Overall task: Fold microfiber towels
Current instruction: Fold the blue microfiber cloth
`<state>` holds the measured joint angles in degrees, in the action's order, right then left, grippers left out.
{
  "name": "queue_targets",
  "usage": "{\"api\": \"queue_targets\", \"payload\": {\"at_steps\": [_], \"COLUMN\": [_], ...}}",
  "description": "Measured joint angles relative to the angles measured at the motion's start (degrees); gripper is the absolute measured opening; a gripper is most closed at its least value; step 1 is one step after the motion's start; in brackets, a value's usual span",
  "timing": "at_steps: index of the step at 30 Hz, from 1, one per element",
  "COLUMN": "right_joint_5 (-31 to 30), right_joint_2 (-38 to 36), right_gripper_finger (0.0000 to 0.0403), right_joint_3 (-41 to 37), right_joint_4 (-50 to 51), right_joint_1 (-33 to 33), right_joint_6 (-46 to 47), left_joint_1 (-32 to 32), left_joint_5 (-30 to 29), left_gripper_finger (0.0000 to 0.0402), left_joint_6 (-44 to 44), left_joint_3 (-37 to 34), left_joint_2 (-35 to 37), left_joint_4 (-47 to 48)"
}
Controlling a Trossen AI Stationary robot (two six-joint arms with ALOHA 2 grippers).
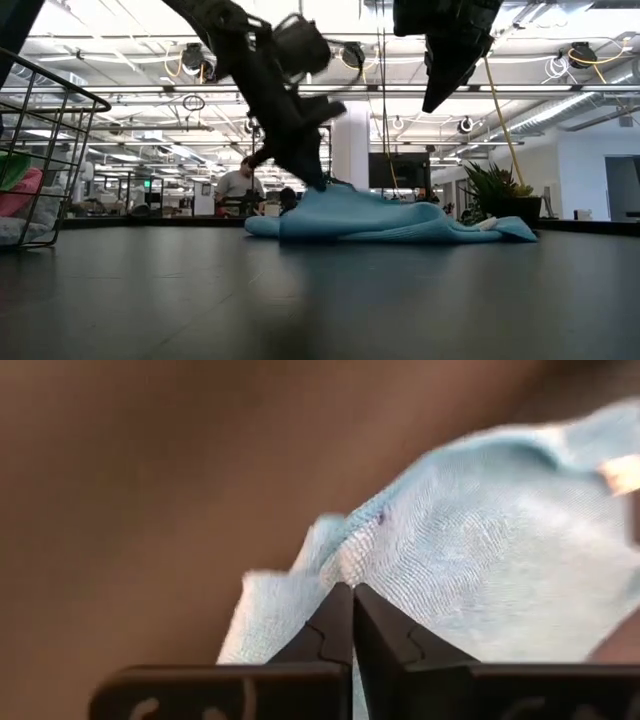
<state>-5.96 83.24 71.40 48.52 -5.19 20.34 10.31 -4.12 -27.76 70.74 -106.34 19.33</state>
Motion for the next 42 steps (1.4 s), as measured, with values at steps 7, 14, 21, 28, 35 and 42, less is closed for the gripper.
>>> {"api": "queue_targets", "payload": {"at_steps": [7,14,21,28,35,42], "right_joint_5": [-0.02,0.93,3.32,4.67,4.60,4.60], "right_joint_2": [-0.07,0.04,0.02,0.02,0.02,0.02], "right_gripper_finger": [0.0000,0.0000,0.0031,0.0118,0.0179,0.0192], "right_joint_3": [-3.08,-13.62,-14.10,-17.13,-21.51,-27.39], "right_joint_4": [-0.71,-2.83,0.26,-5.35,-7.19,-18.34], "right_joint_1": [-0.02,-0.02,2.05,5.06,6.40,7.25], "right_joint_6": [3.99,8.64,0.13,2.94,4.09,4.44], "left_joint_1": [0.00,-0.22,-0.40,-0.37,-0.37,-0.38], "left_joint_5": [-4.59,-4.26,-3.91,-3.92,-3.91,-3.92], "left_gripper_finger": [0.0003,0.0002,0.0002,0.0003,0.0004,0.0003], "left_joint_6": [1.77,1.52,0.71,0.47,0.47,0.13], "left_joint_3": [0.08,0.07,0.00,-0.02,0.00,0.00], "left_joint_2": [6.94,7.26,6.80,6.79,6.79,6.79], "left_joint_4": [1.51,4.81,7.88,7.98,7.96,7.96]}}
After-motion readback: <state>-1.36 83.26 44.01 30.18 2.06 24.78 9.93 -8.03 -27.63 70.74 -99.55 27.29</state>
